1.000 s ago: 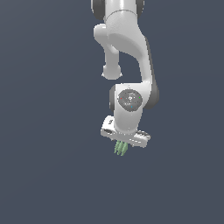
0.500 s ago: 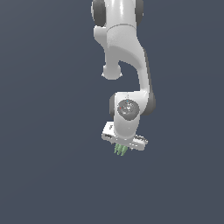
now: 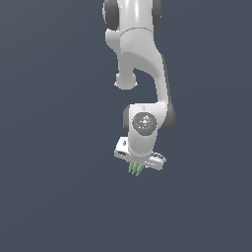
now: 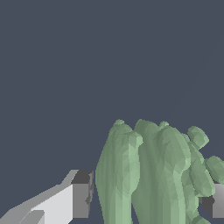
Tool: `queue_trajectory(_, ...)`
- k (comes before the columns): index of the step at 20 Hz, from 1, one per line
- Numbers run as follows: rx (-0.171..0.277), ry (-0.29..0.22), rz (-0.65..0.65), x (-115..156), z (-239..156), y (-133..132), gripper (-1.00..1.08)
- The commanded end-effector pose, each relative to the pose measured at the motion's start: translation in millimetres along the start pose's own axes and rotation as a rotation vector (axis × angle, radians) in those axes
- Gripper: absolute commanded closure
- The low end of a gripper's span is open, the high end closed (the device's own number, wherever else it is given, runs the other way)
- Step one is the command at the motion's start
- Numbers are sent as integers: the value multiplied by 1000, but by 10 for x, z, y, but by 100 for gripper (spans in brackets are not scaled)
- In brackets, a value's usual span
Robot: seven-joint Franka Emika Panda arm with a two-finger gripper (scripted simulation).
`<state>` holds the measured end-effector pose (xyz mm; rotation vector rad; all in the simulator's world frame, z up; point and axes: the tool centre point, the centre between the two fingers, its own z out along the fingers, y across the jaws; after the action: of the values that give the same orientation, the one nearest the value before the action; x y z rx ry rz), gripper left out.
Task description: Pick up the object and move it to a goal position.
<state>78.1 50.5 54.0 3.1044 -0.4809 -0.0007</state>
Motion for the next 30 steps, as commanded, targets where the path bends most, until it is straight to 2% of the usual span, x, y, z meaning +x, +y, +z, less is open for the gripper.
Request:
queue_trajectory(1,0,0,0,1,-2,-1,108)
queue_trajectory(8,7,14,-18,51,-51,-27,108)
queue_trajectory(14,32,68,-89,229,-250,-144,108)
queue_trajectory(20,74,160,-210,485,-616,-358,108)
queue_trajectory(30,165,356,-468,821,-1493,-848,108)
